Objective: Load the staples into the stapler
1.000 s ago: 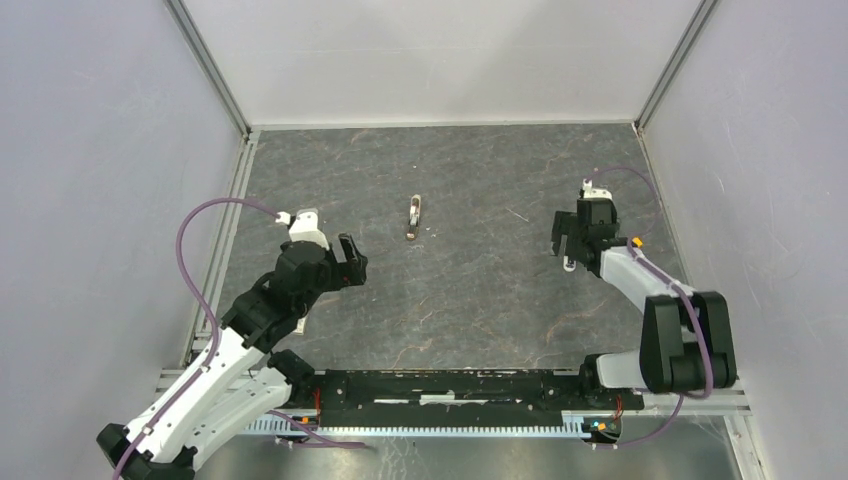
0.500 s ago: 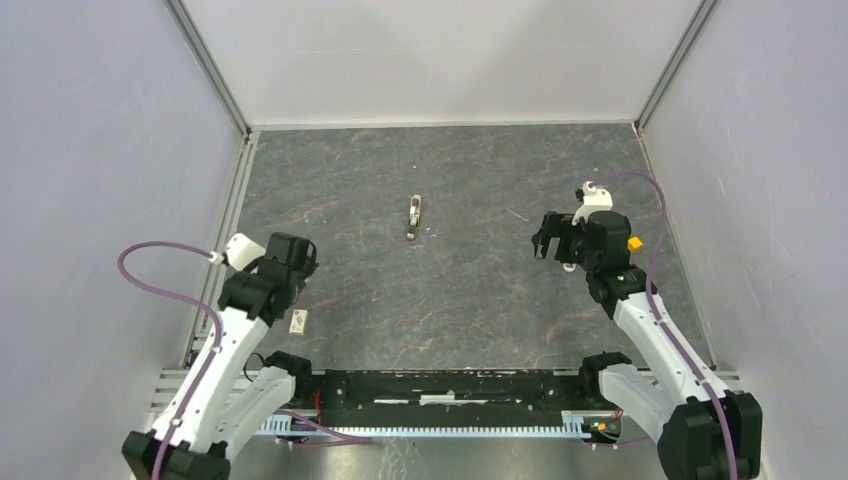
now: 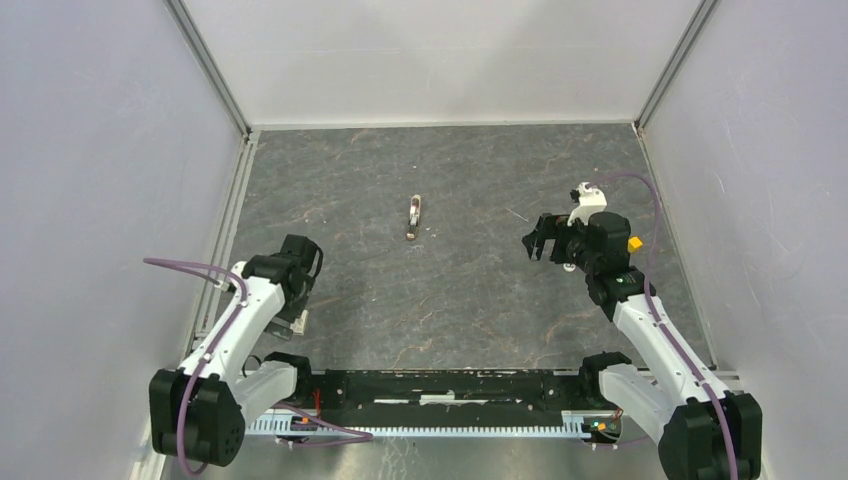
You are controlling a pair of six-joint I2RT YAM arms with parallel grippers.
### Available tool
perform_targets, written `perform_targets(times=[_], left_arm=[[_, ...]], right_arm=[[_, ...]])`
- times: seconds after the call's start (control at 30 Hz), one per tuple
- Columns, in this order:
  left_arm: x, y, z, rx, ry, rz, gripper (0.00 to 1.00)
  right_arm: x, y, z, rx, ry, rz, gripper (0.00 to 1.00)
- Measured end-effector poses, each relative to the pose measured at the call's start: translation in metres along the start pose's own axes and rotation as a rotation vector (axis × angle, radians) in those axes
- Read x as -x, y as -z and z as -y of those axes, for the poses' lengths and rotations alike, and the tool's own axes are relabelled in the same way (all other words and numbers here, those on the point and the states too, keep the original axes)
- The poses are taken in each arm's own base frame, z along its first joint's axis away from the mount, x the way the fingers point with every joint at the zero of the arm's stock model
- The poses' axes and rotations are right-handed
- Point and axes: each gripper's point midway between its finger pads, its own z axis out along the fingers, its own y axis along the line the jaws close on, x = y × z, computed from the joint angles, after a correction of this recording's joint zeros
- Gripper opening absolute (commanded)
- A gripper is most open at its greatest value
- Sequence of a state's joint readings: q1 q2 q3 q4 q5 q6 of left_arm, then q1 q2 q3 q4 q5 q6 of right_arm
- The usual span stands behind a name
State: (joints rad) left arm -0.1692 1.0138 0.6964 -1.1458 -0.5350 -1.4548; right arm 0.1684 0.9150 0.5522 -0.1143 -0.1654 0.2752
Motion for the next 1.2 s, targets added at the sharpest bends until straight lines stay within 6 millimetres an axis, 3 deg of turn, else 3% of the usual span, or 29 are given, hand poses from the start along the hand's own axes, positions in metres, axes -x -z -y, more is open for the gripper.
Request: perform_targets(times=[0.17, 0.5, 1.2], left_arm=[[-0.012, -0.016, -0.004, 0.033, 0.003, -0.017, 0.97], [-0.021, -0.036, 0.010, 0.050, 0.040, -0.044, 0.92], [-0.022, -0.045, 0.005, 0.065, 0.082, -0.047, 0.95]], right_arm=[[0.003, -0.001, -0.004, 0.022, -0.006, 0.012, 0.98], [0.013, -0.002, -0.009, 0.041, -0.017, 0.050, 0.98], [0.016, -0.002, -0.010, 0.044, -0.031, 0.059, 0.98]])
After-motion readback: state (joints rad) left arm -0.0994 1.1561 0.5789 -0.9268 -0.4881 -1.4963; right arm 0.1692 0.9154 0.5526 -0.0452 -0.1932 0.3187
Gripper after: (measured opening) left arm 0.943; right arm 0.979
